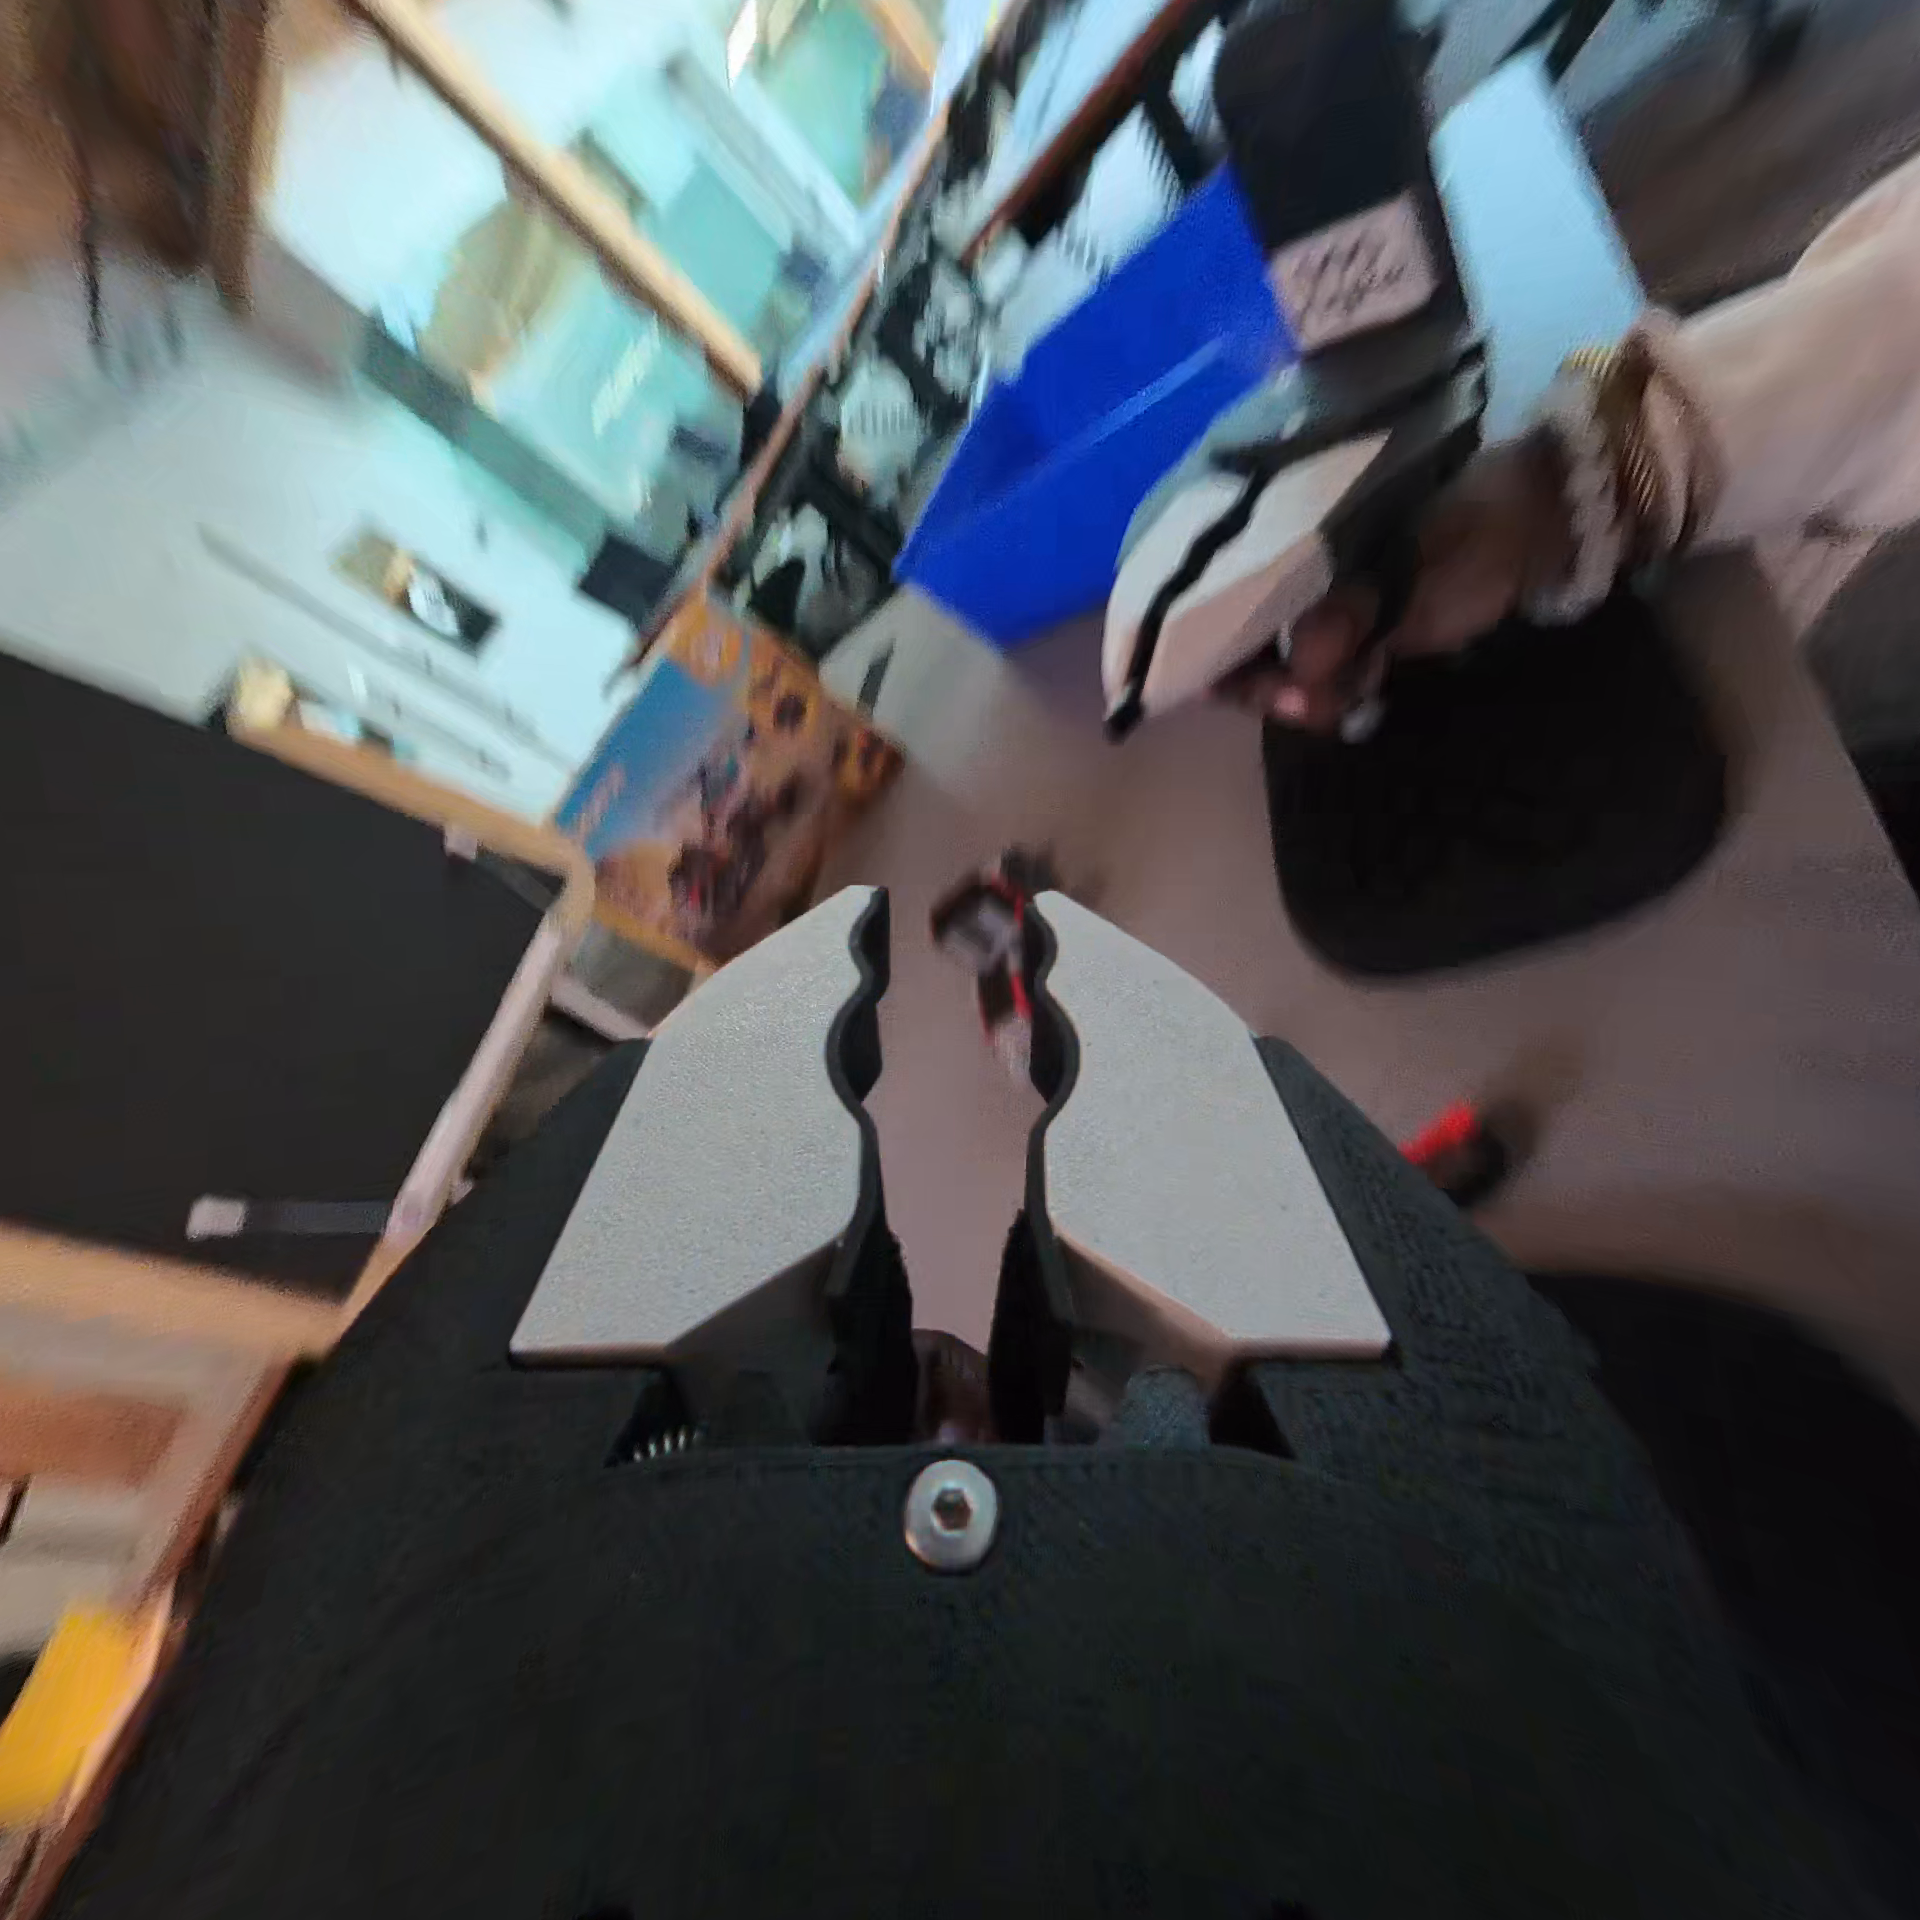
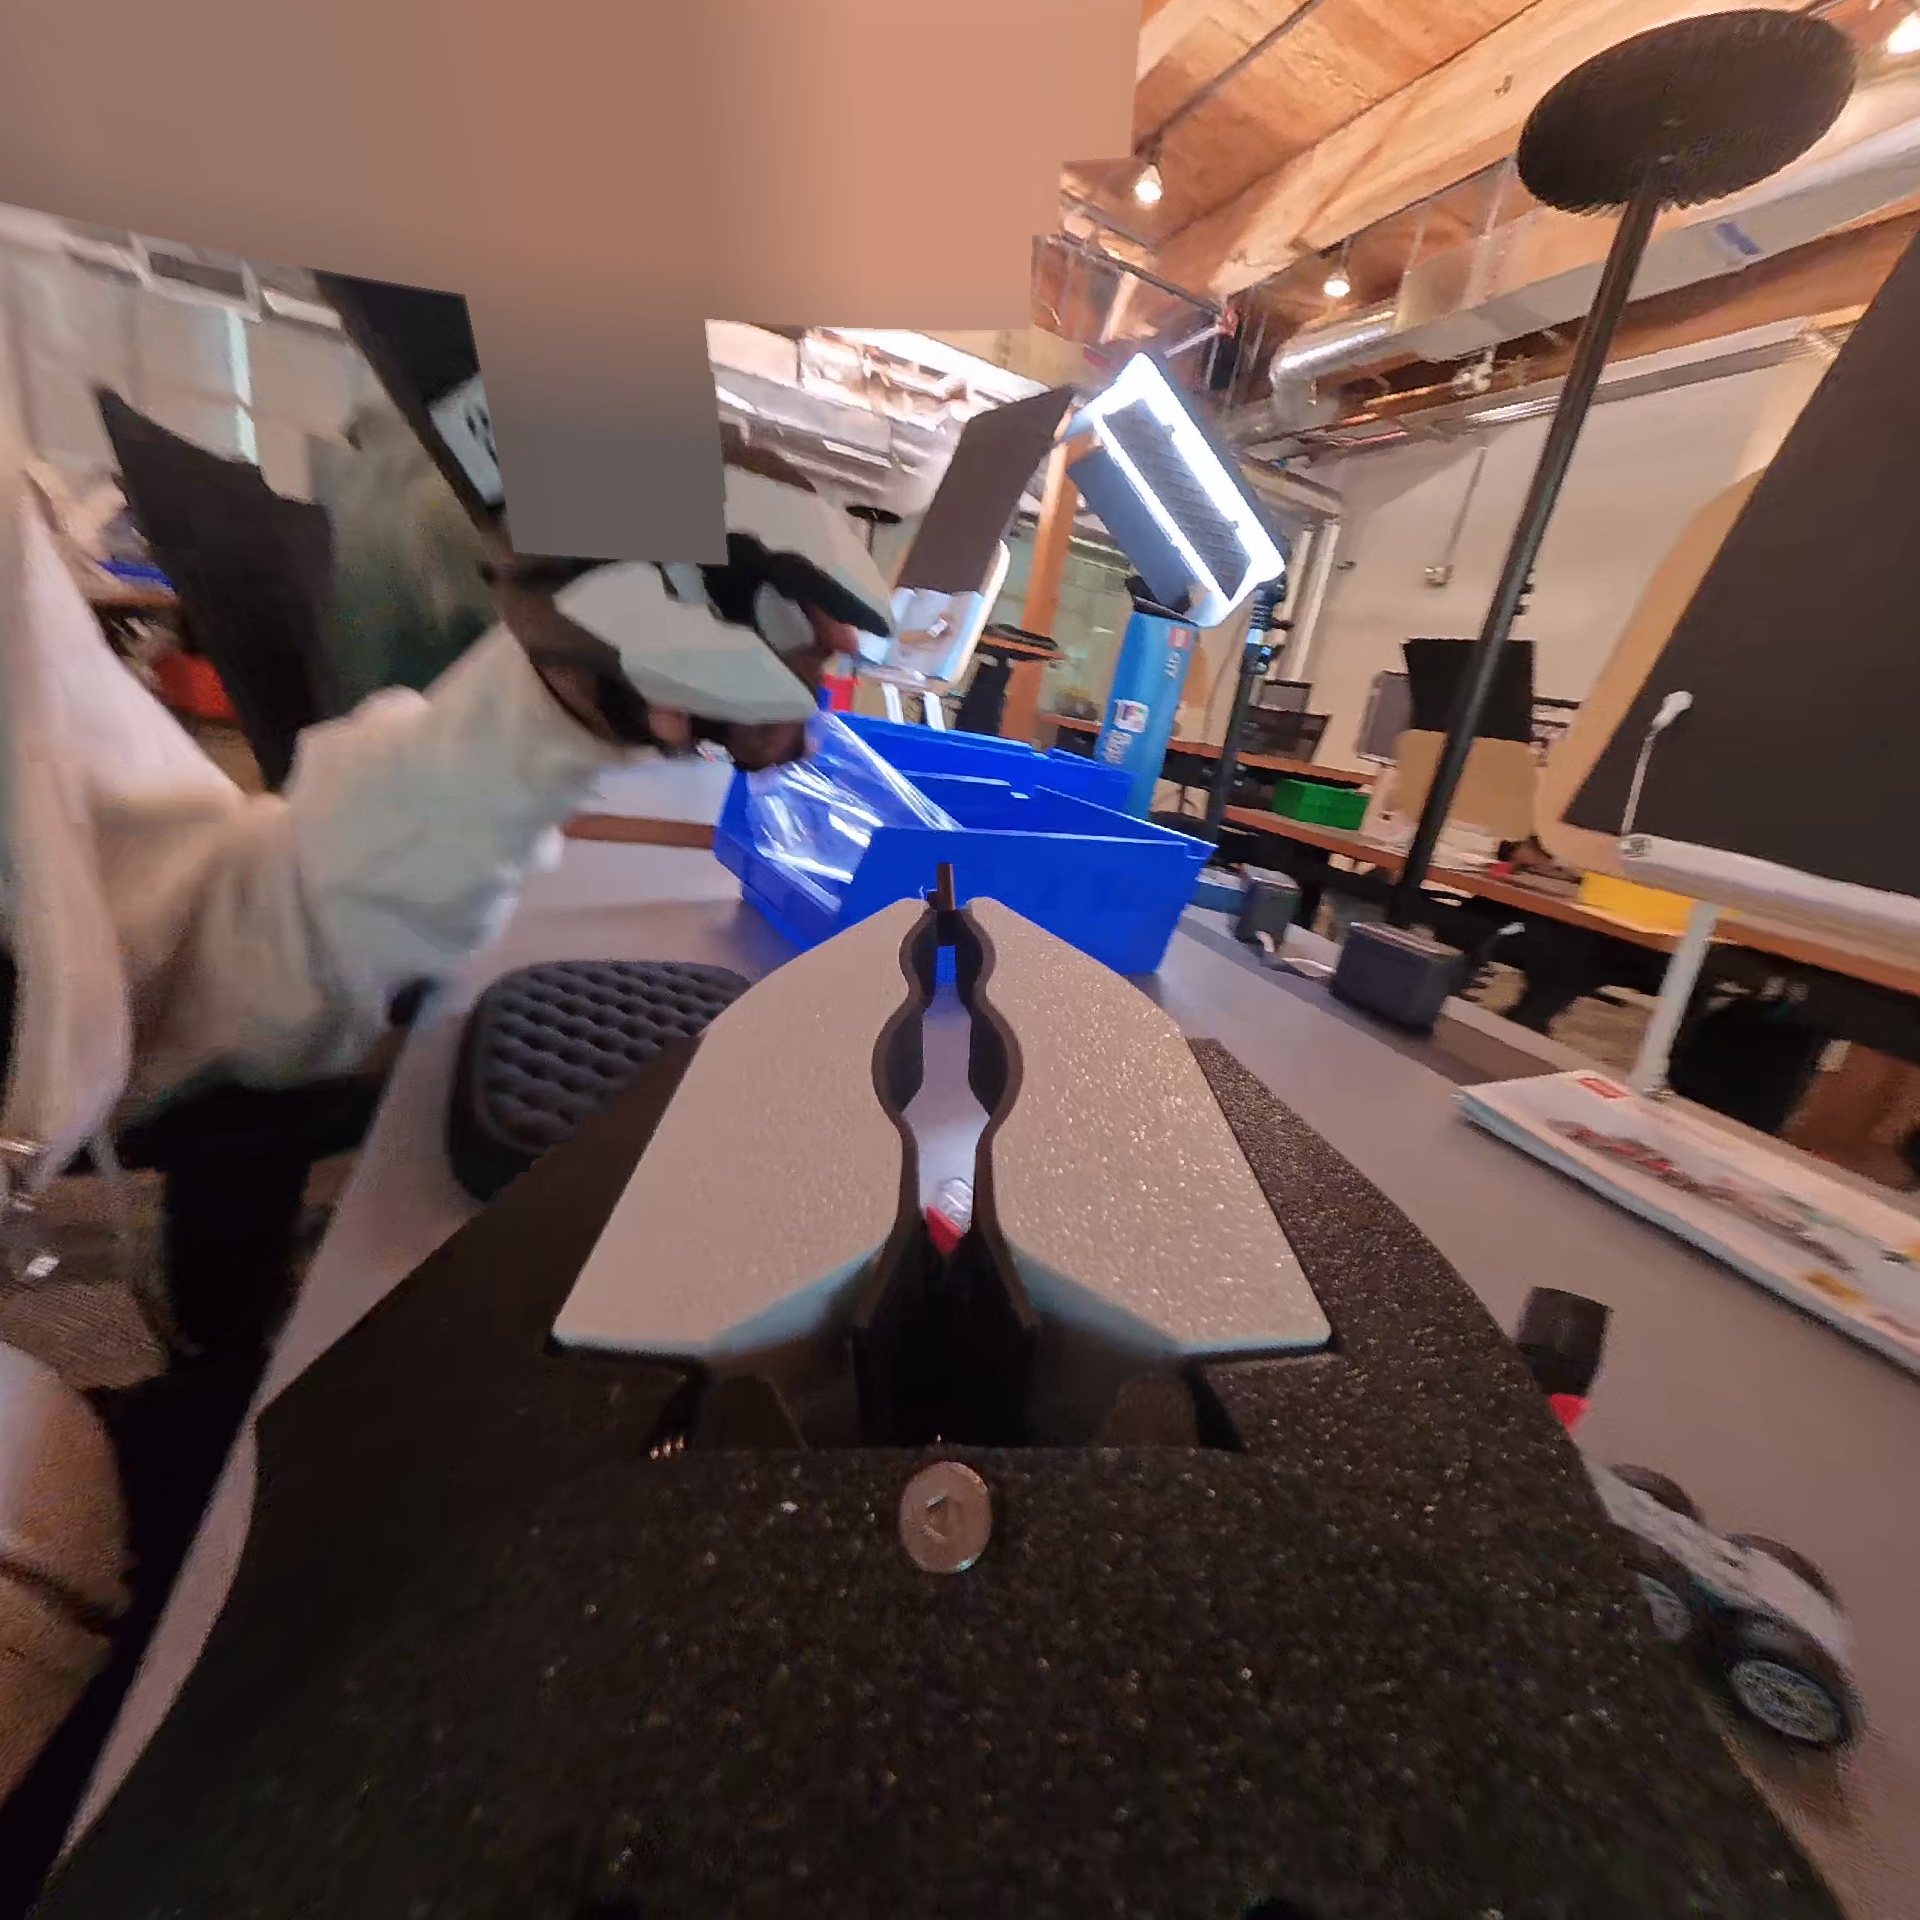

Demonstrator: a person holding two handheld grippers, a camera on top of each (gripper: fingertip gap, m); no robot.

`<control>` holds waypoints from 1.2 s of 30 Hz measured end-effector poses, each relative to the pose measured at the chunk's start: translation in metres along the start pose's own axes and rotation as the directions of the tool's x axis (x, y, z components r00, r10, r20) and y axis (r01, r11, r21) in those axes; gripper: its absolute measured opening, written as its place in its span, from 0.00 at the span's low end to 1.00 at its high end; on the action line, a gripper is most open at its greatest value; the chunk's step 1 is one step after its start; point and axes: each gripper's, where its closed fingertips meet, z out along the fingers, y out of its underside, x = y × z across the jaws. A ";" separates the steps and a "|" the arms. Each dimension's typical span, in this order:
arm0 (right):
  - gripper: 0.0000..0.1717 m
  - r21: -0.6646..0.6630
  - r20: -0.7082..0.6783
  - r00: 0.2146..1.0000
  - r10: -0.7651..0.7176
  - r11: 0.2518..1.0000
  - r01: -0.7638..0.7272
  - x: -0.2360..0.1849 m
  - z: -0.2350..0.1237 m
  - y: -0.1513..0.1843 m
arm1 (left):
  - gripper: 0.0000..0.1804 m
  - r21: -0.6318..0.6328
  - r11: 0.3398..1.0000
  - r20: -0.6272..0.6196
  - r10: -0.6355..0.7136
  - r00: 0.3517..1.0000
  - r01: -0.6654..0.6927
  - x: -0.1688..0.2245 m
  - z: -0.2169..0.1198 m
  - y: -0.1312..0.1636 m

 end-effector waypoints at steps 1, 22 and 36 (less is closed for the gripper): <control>0.01 0.024 0.024 0.999 0.046 0.999 -0.046 -0.001 -0.002 -0.003 | 0.13 0.064 0.998 0.003 0.025 1.000 -0.025 0.007 0.017 -0.010; 0.01 -0.179 0.257 0.827 0.500 0.865 -0.468 -0.017 0.005 0.020 | 0.04 0.067 0.922 -0.002 0.382 0.924 -0.381 0.060 0.074 0.000; 0.16 -0.084 0.113 0.857 0.502 0.864 -0.496 0.007 0.004 0.018 | 0.05 -0.666 0.611 0.425 -0.160 0.891 0.428 -0.068 -0.139 0.152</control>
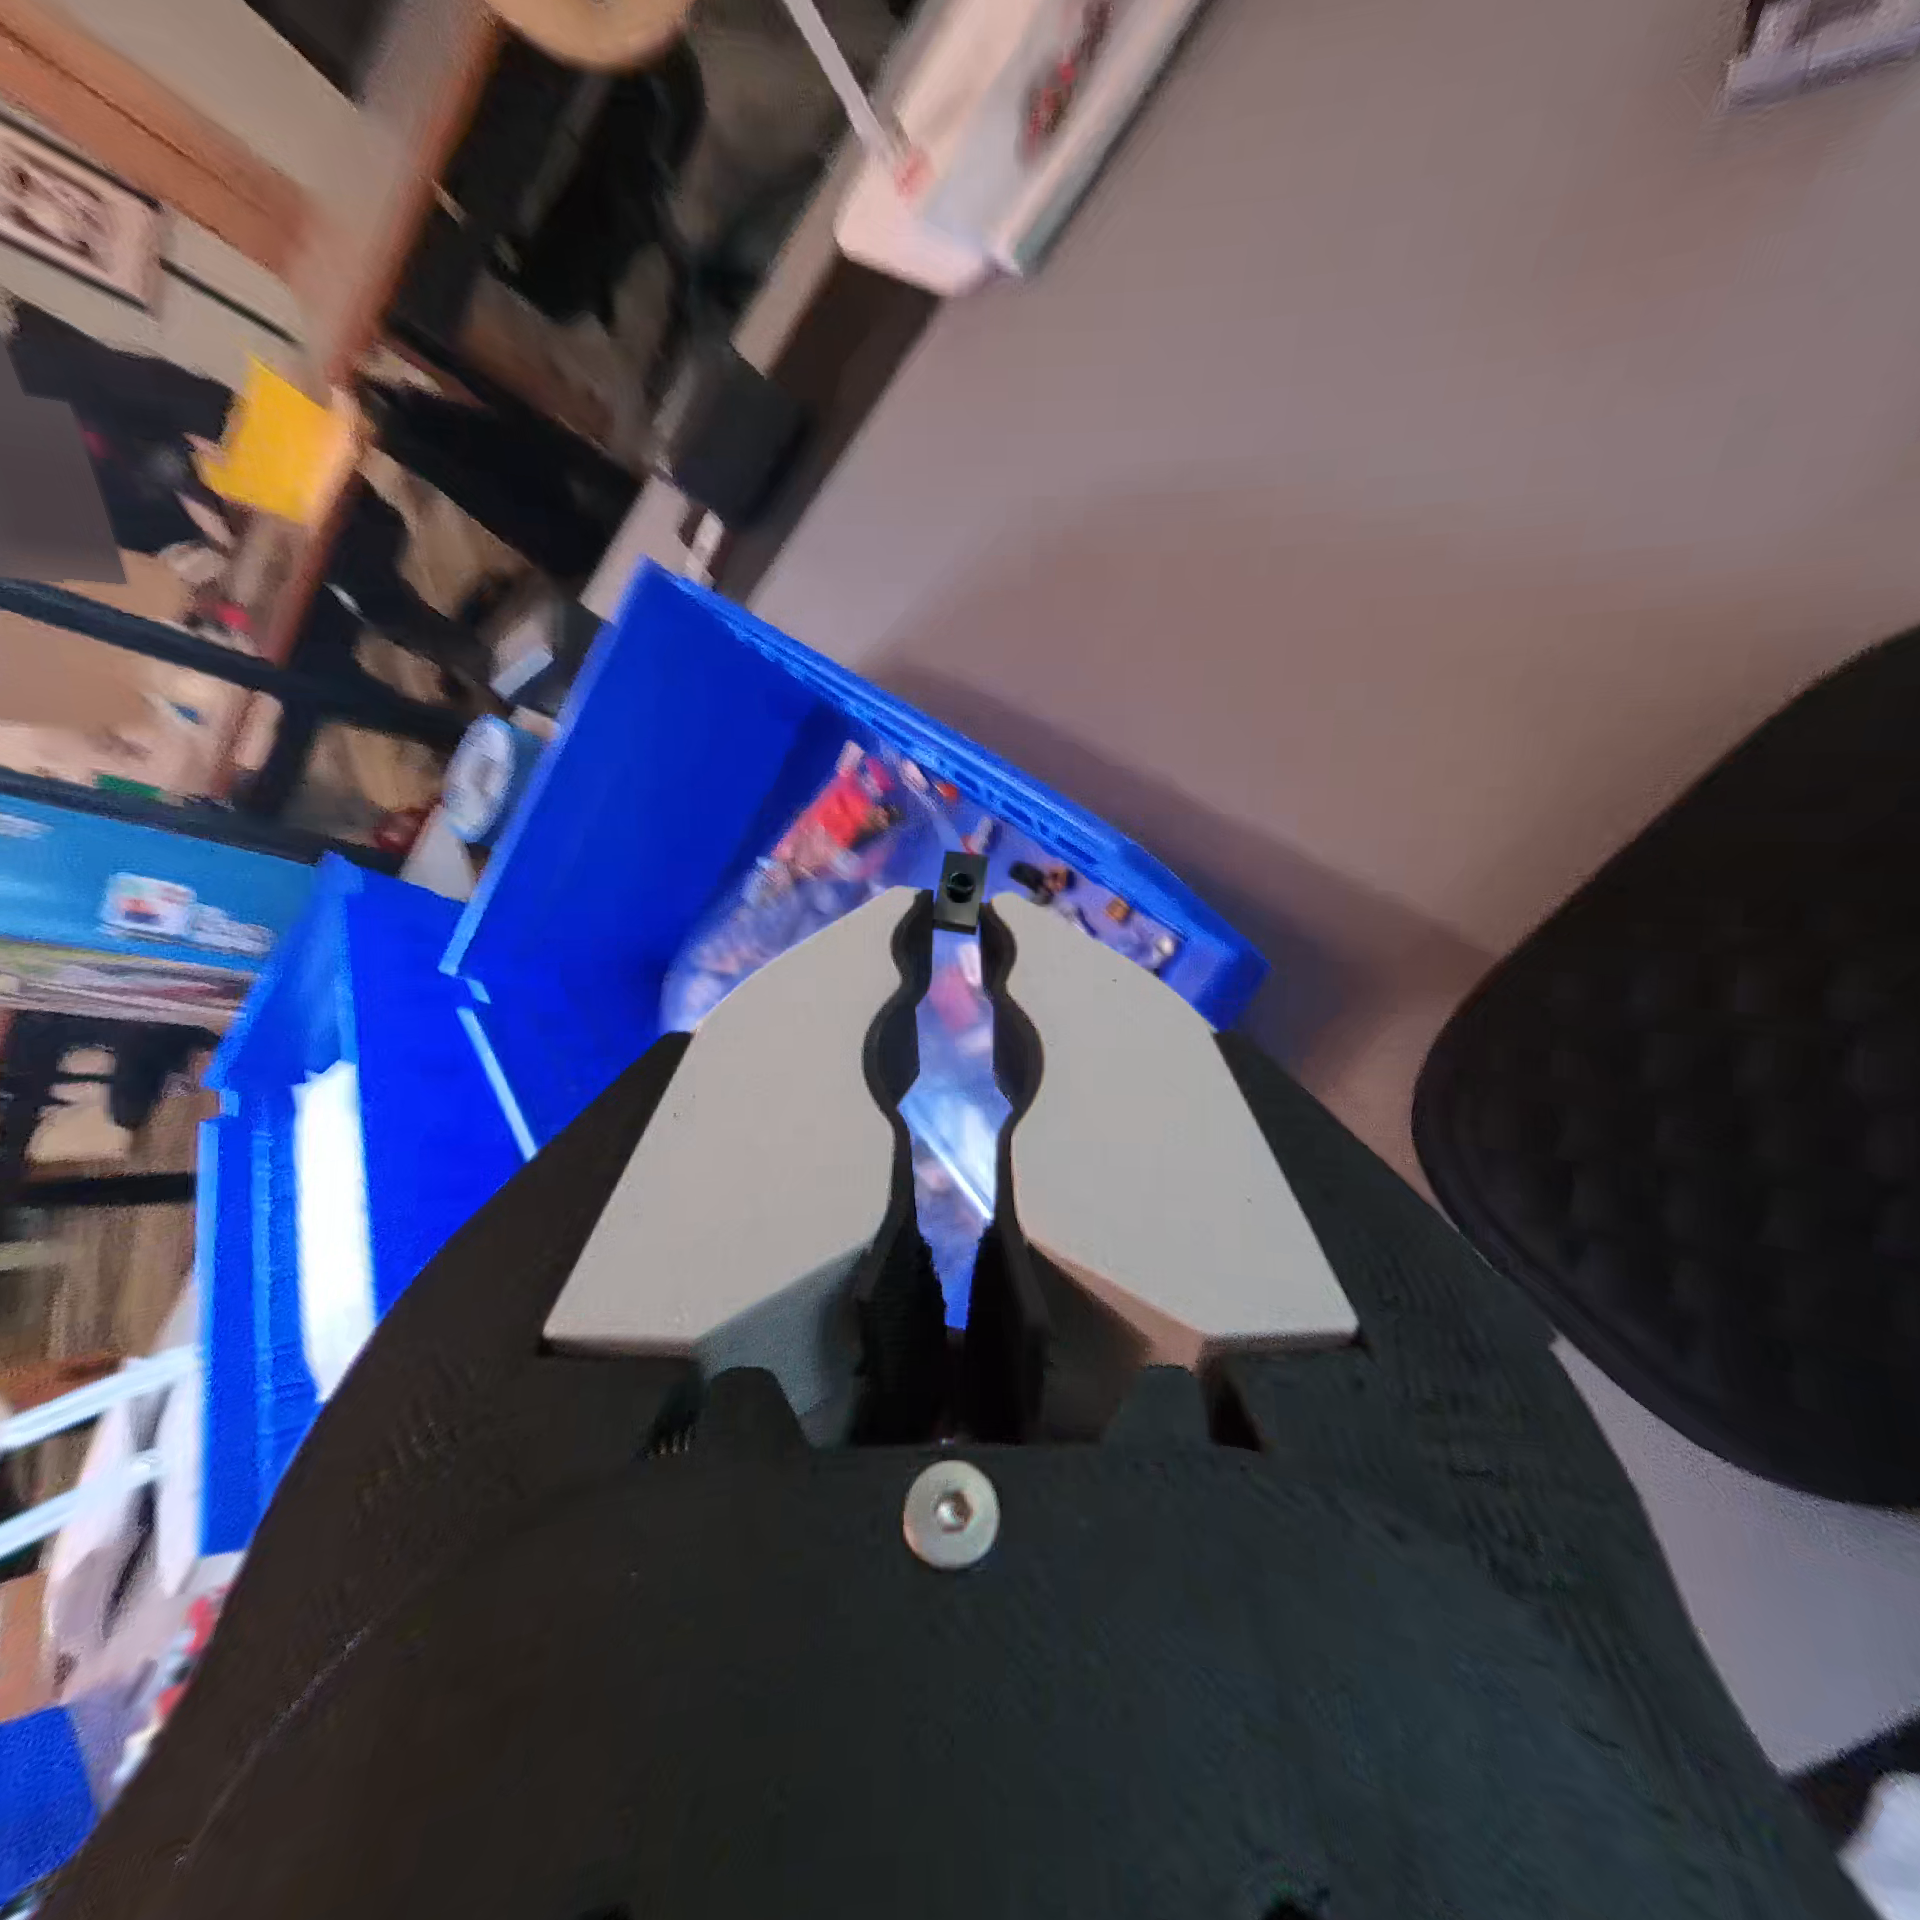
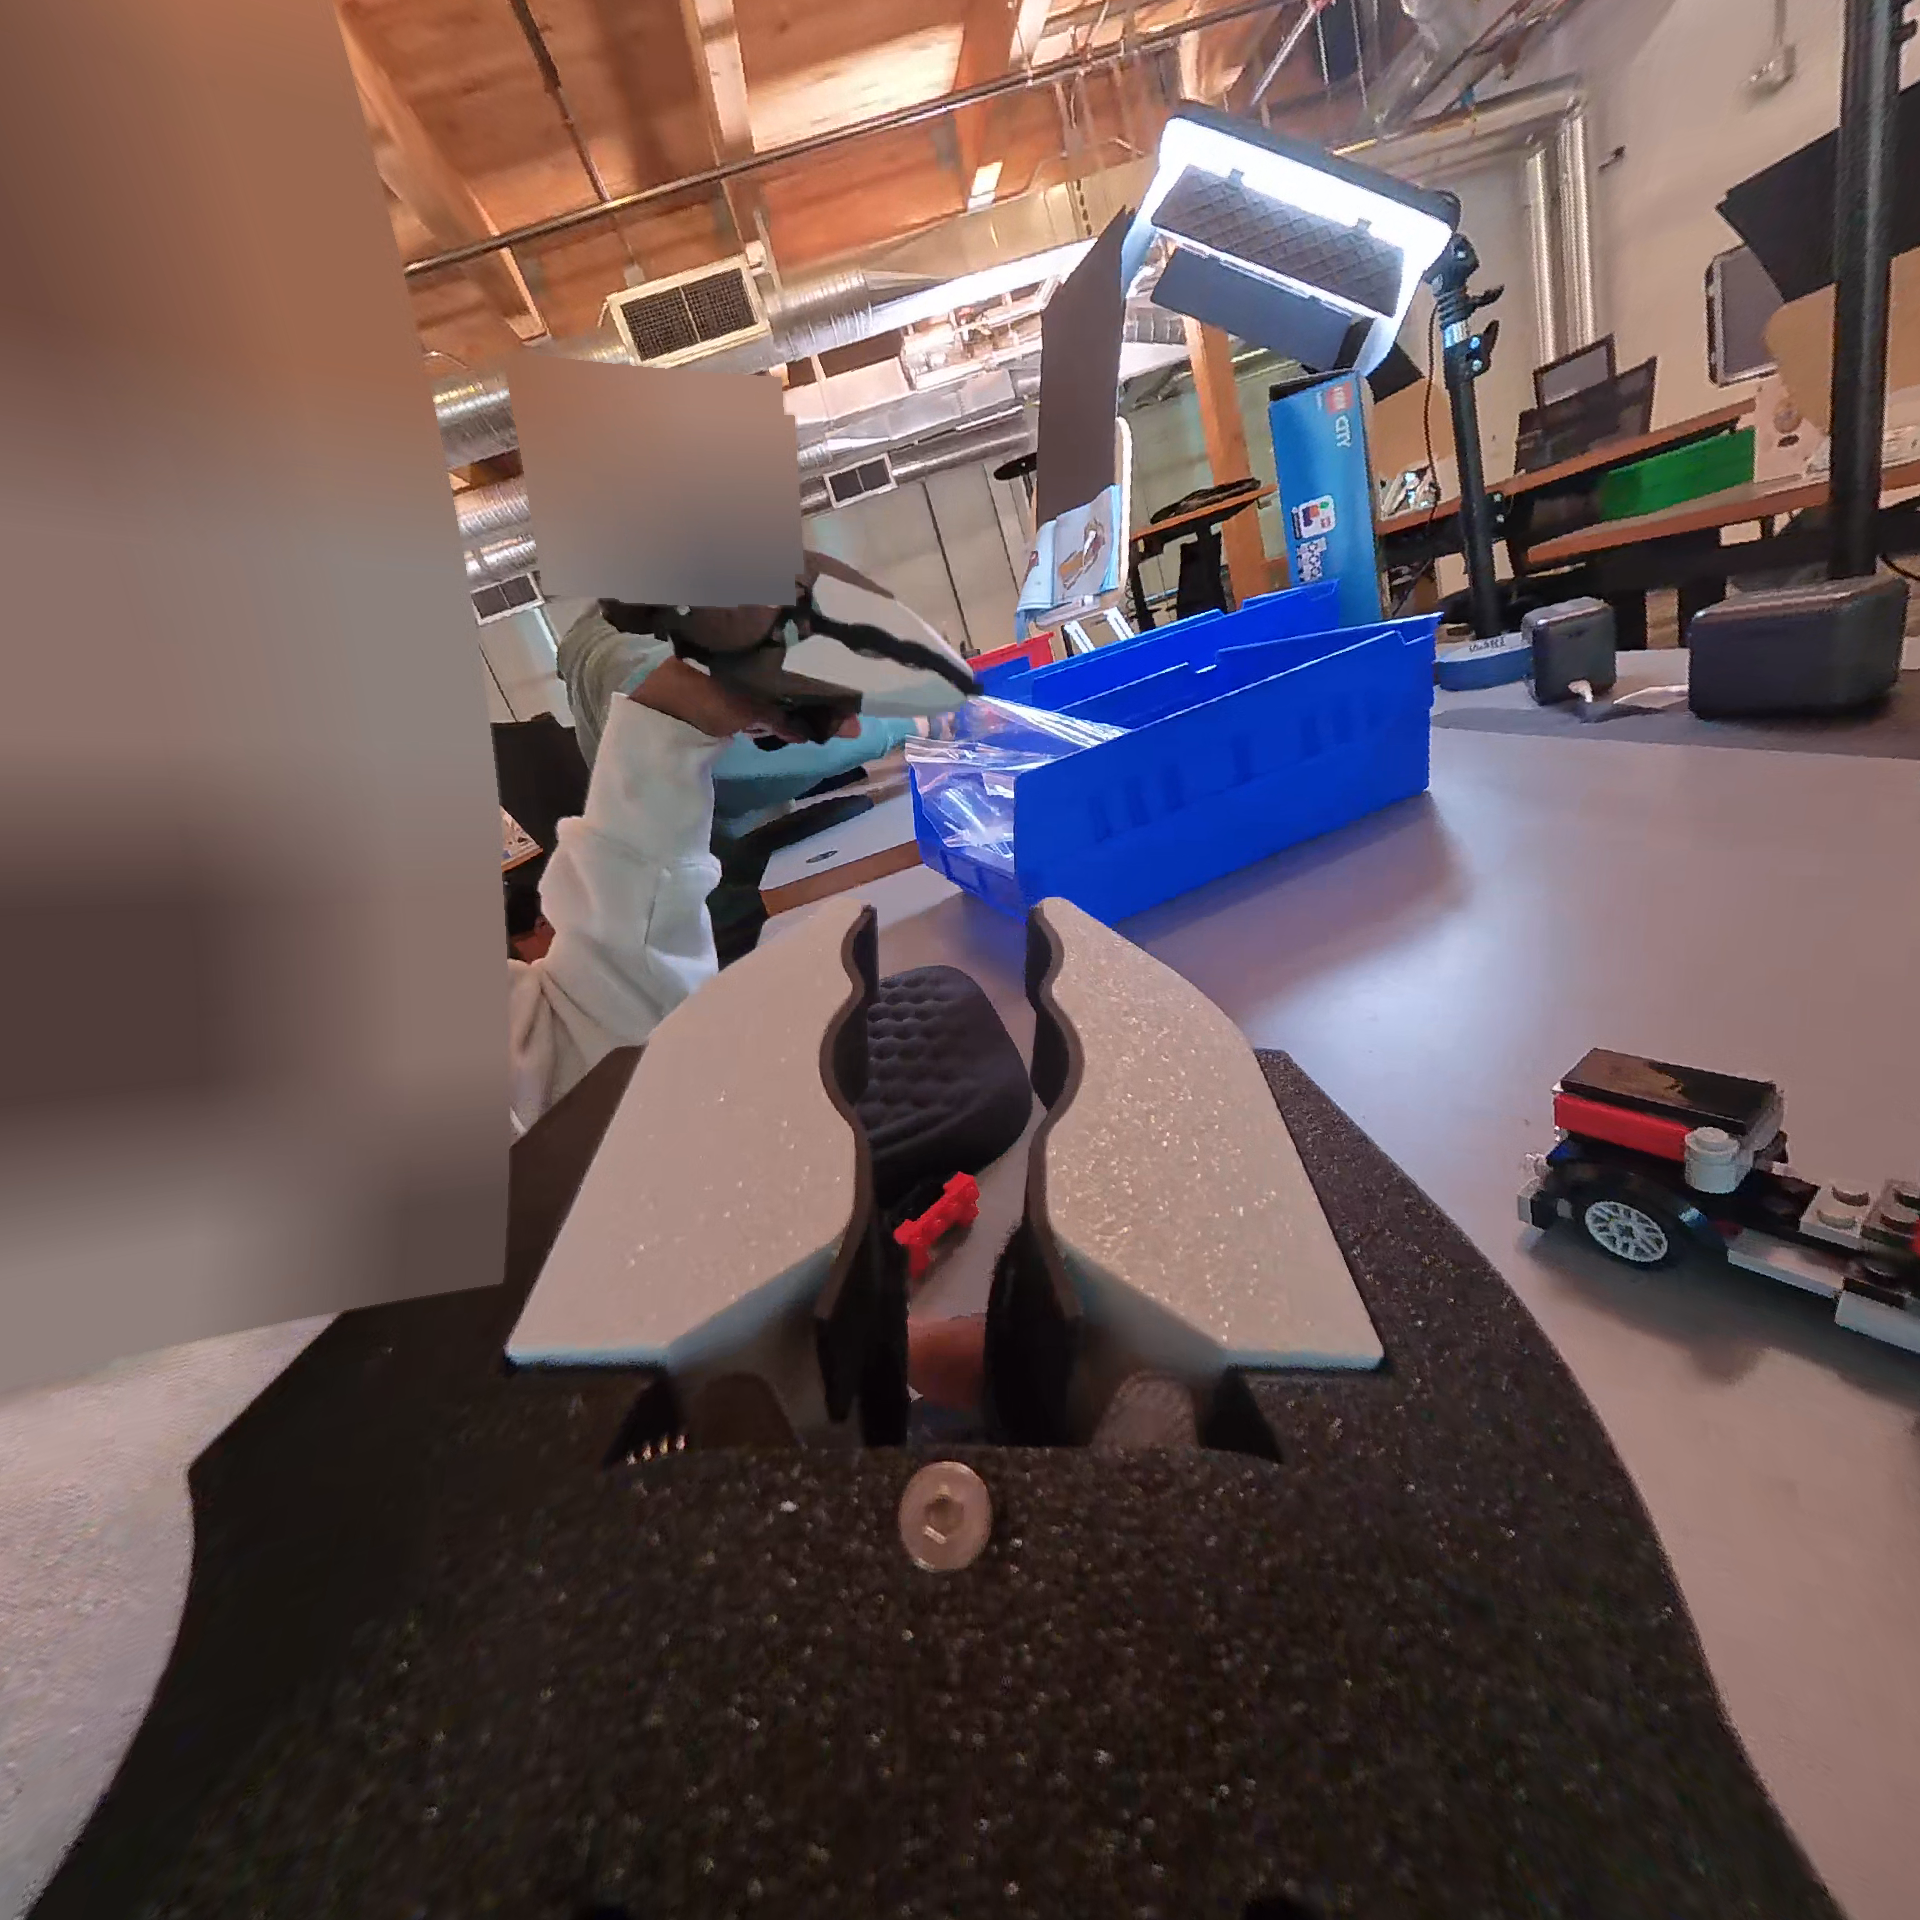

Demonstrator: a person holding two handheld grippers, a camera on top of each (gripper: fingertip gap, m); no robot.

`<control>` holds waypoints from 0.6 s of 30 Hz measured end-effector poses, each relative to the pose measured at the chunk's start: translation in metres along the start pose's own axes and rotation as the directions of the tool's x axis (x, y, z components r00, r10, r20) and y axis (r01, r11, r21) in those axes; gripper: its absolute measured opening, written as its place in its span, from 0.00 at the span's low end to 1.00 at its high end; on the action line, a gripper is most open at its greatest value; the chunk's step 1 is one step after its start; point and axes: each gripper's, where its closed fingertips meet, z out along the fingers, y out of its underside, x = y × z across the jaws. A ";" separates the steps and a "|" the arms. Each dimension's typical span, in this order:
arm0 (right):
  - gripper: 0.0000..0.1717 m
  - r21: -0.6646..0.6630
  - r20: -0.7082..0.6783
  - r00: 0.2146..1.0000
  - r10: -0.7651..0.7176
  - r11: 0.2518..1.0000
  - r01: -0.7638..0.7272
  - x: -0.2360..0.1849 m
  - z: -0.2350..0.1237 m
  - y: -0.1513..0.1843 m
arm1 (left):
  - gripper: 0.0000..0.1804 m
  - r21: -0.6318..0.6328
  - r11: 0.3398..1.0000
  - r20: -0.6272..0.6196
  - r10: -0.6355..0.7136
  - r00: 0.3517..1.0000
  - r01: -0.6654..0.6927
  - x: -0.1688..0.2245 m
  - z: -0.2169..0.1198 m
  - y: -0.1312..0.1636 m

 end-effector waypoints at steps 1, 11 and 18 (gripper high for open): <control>0.17 0.001 -0.004 1.000 -0.002 1.000 0.002 0.000 0.000 0.000 | 0.05 -0.042 0.999 -0.031 -0.014 0.999 0.013 0.004 0.006 0.007; 0.15 0.024 -0.004 1.000 0.001 1.000 -0.001 0.000 -0.002 -0.003 | 0.05 -0.197 0.974 -0.048 -0.125 0.991 0.113 0.006 0.051 0.033; 0.15 0.029 -0.008 1.000 0.000 1.000 0.000 0.001 -0.002 -0.004 | 0.13 -0.188 0.976 -0.034 -0.118 0.992 0.109 0.004 0.054 0.033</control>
